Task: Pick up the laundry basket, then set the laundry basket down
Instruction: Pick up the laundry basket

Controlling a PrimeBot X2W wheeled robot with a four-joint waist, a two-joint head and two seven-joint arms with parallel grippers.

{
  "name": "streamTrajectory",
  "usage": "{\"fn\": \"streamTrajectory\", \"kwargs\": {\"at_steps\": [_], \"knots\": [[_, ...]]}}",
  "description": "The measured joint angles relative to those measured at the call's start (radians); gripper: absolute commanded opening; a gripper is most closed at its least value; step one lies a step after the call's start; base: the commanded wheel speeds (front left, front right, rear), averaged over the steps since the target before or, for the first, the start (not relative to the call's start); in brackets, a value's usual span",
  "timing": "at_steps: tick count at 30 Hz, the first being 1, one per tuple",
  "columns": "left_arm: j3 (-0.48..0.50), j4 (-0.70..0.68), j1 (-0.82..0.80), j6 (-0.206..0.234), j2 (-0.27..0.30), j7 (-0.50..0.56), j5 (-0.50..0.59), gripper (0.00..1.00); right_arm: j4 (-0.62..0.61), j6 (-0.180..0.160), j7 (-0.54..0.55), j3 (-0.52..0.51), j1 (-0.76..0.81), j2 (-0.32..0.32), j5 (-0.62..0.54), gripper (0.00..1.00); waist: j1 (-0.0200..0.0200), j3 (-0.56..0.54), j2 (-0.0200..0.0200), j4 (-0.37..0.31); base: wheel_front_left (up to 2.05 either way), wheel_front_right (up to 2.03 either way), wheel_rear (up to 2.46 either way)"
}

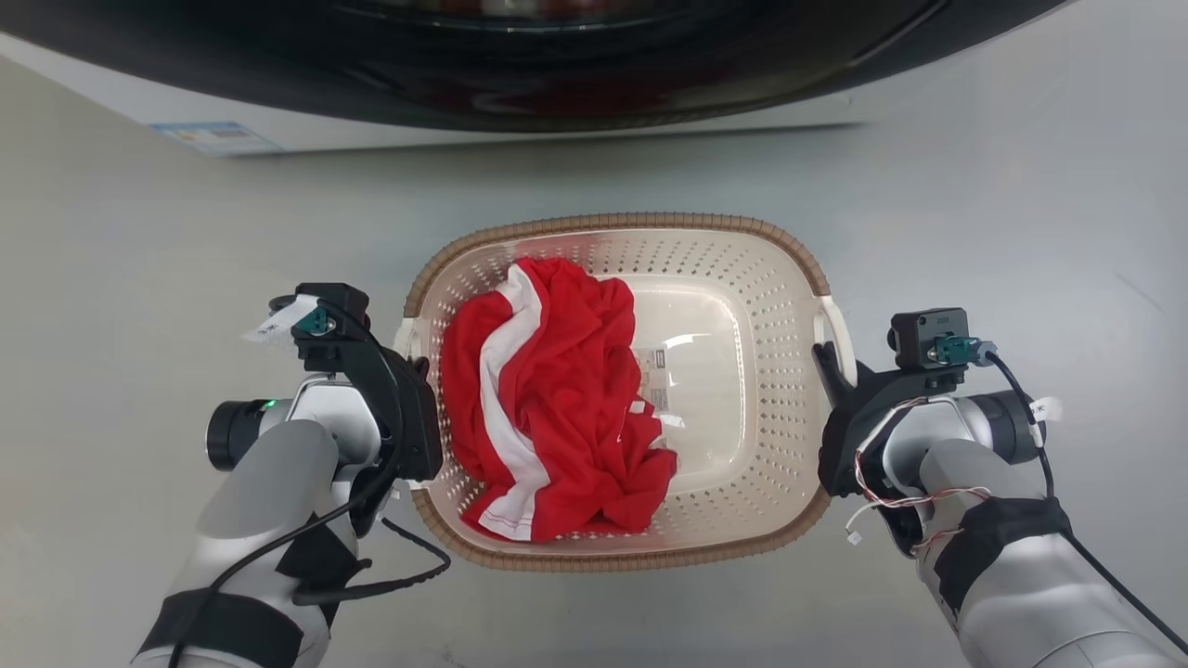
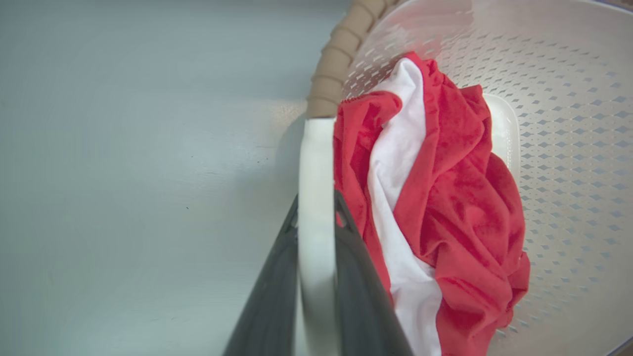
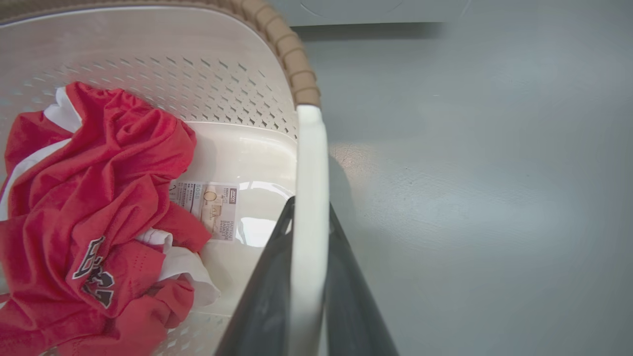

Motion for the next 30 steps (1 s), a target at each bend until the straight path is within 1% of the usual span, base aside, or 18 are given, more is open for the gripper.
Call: {"fn": "streamTrajectory", "kwargs": {"at_steps": [6, 8, 19, 22, 27, 30], "knots": [[-0.008, 0.016, 0.0, 0.0, -0.003, 0.046, -0.022, 0.0, 0.037, 0.009, 0.04, 0.001, 0.0, 0.004, 0.03, 0.0, 0.0, -0.065, 0.0, -0.001, 0.0, 0.0, 0.0], [-0.011, 0.022, 0.0, 0.0, -0.003, 0.068, -0.045, 0.0, 0.05, 0.009, 0.058, 0.003, 0.001, 0.007, 0.04, 0.0, 0.0, -0.099, 0.0, -0.001, 0.0, 0.0, 0.0], [-0.021, 0.048, 0.021, 0.0, -0.001, 0.154, -0.094, 0.0, 0.06, 0.01, 0.146, 0.047, 0.02, 0.01, 0.095, 0.0, -0.0001, -0.227, 0.0, 0.0, 0.0, 0.0, 0.0], [-0.022, 0.056, 0.026, 0.0, 0.001, 0.179, -0.123, 0.0, 0.061, 0.01, 0.168, 0.056, 0.022, 0.011, 0.109, 0.0, -0.0001, -0.261, 0.0, 0.001, 0.0, 0.0, 0.0], [-0.023, 0.061, 0.034, 0.0, 0.006, 0.227, -0.144, 0.0, 0.06, 0.013, 0.214, 0.073, 0.04, 0.012, 0.145, 0.0, 0.0, -0.326, -0.0001, 0.002, 0.0, 0.0, 0.0], [-0.025, 0.064, 0.042, 0.0, 0.006, 0.243, -0.146, 0.0, 0.062, 0.015, 0.233, 0.078, 0.045, 0.012, 0.161, 0.0, 0.0, -0.347, 0.0, 0.002, 0.0, 0.0, 0.0]]}}
